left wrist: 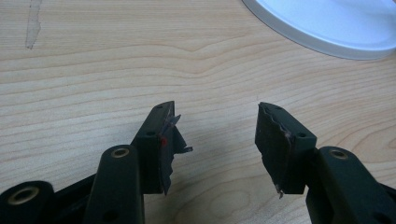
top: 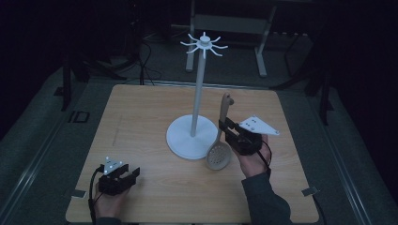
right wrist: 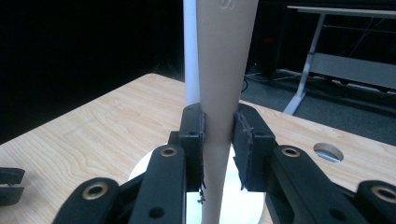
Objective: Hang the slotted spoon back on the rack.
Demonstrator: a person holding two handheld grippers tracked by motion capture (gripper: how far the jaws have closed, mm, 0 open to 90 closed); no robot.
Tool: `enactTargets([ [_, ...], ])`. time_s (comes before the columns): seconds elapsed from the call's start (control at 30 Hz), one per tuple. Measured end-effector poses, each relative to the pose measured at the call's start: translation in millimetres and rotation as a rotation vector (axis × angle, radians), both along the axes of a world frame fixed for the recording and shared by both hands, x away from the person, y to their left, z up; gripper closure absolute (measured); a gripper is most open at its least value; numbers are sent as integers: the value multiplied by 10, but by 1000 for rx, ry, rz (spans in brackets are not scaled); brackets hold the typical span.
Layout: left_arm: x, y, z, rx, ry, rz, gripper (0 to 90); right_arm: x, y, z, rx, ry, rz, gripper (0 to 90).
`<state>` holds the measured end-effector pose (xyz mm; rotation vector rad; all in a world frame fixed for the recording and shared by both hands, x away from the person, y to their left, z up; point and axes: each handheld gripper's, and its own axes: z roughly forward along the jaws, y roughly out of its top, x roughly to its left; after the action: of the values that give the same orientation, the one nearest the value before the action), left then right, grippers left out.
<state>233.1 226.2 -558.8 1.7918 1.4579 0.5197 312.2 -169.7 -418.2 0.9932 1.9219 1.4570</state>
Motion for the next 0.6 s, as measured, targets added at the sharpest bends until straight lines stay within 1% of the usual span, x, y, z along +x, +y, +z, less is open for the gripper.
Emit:
enactTargets([
  [0.33, 0, 3, 0, 1, 0, 1, 487, 17, 39, 48, 4, -13, 9, 744],
  [0.6, -4, 10, 1, 2, -3, 6, 485, 25, 78, 138, 6, -30, 18, 744],
])
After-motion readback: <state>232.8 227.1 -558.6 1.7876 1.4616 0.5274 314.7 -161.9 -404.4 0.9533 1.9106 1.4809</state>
